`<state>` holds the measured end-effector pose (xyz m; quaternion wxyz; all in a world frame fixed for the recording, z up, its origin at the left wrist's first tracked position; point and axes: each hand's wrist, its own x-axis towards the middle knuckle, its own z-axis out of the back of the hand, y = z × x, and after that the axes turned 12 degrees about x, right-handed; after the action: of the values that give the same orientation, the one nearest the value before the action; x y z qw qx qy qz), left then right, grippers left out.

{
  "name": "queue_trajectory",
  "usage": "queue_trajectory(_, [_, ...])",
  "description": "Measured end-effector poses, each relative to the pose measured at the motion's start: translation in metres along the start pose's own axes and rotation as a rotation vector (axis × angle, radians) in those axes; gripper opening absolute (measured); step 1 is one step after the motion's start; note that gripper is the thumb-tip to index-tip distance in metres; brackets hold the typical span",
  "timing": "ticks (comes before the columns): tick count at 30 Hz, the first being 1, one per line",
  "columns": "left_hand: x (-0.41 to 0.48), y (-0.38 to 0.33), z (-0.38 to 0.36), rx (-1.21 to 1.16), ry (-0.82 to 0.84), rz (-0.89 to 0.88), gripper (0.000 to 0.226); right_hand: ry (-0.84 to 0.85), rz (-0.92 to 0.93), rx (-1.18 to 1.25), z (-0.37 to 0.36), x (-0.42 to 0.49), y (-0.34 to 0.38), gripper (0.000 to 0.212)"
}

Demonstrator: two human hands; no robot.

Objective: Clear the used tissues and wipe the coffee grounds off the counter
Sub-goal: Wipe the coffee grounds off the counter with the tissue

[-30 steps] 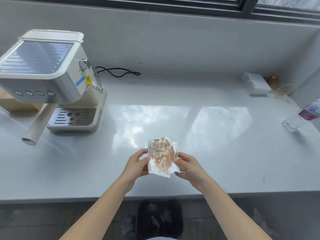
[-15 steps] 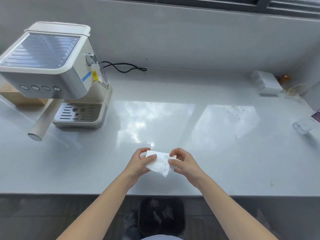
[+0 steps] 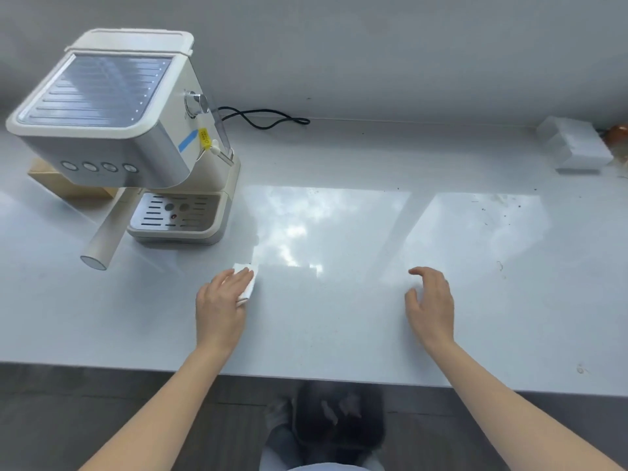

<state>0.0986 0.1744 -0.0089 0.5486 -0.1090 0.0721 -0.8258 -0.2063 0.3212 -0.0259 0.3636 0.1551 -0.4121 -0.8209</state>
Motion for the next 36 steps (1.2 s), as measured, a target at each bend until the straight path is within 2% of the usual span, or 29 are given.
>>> queue_trajectory(3, [-0.02, 0.005, -0.019, 0.196, 0.258, -0.113, 0.055, 0.085, 0.02, -0.261, -0.008, 0.005, -0.019, 0.037])
queue_trajectory(5, [-0.031, 0.003, -0.029, 0.25, 0.322, -0.095, 0.066, 0.102, 0.013, -0.322, -0.016, 0.0, -0.027, 0.039])
queue_trajectory(7, [-0.03, -0.002, -0.03, 0.326, 0.288, -0.092, 0.074, 0.076, 0.03, -0.337, -0.019, -0.003, -0.032, 0.04])
queue_trajectory(10, [-0.014, -0.01, -0.029, 0.377, 0.225, -0.082, 0.053, 0.071, 0.039, -0.358, -0.02, -0.003, -0.033, 0.041])
queue_trajectory(12, [-0.004, -0.018, -0.029, 0.311, 0.216, -0.019, 0.038, 0.075, 0.036, -0.361, -0.02, -0.003, -0.033, 0.041])
queue_trajectory(14, [-0.007, -0.023, -0.034, 0.21, 0.194, 0.032, 0.034, 0.081, 0.029, -0.362, -0.019, -0.003, -0.032, 0.041])
queue_trajectory(17, [-0.024, -0.017, -0.044, 0.073, 0.194, 0.073, 0.049, 0.097, 0.018, -0.35, -0.019, 0.0, -0.03, 0.041])
queue_trajectory(20, [-0.031, 0.001, -0.049, 0.138, 0.265, 0.004, 0.069, 0.1, 0.056, -0.37, -0.005, 0.013, -0.039, 0.044])
queue_trajectory(24, [-0.003, 0.031, -0.052, 0.235, 0.317, 0.062, 0.066, 0.086, -0.039, -0.447, 0.013, 0.031, -0.059, 0.051])
queue_trajectory(27, [0.017, 0.024, -0.055, 0.236, 0.334, 0.096, 0.066, 0.09, -0.05, -0.473, 0.009, 0.03, -0.065, 0.053])
queue_trajectory(31, [0.023, -0.043, -0.07, 0.187, 0.355, -0.108, 0.068, 0.098, -0.057, -0.484, 0.009, 0.03, -0.068, 0.06])
queue_trajectory(36, [-0.011, -0.13, -0.085, 0.124, 0.42, -0.373, 0.069, 0.089, -0.052, -0.466, 0.011, 0.029, -0.068, 0.062])
